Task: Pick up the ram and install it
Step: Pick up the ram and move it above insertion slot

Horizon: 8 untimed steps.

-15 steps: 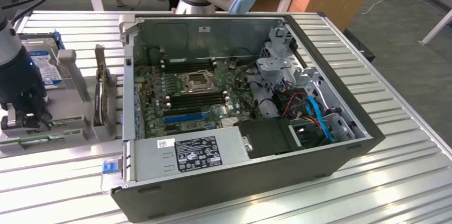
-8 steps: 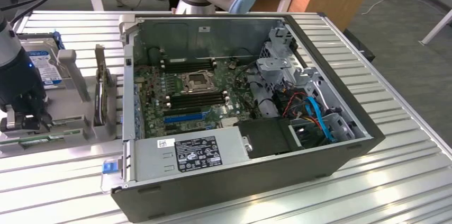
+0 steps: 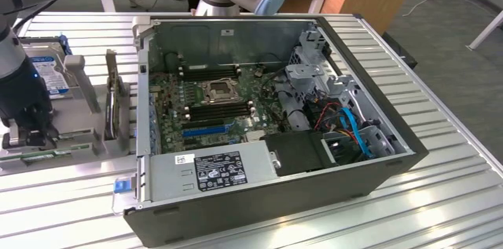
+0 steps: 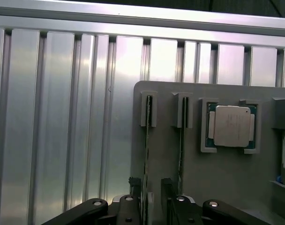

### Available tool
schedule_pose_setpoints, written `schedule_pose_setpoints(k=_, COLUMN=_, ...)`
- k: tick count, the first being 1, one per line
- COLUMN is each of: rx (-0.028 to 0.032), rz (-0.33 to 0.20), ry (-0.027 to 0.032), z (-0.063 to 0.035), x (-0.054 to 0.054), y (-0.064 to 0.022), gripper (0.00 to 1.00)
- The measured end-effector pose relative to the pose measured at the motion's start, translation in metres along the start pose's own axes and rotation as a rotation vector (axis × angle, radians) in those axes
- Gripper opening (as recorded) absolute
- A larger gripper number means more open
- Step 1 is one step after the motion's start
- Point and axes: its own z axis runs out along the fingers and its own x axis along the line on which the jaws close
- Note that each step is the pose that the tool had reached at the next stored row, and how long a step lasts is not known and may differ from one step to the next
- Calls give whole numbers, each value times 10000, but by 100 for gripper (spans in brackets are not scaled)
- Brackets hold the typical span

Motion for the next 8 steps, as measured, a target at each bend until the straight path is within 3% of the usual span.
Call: schedule_pose_setpoints(k=8, rx=1, rz=0, ry=-2, z=107, x=5, y=-2, gripper=31)
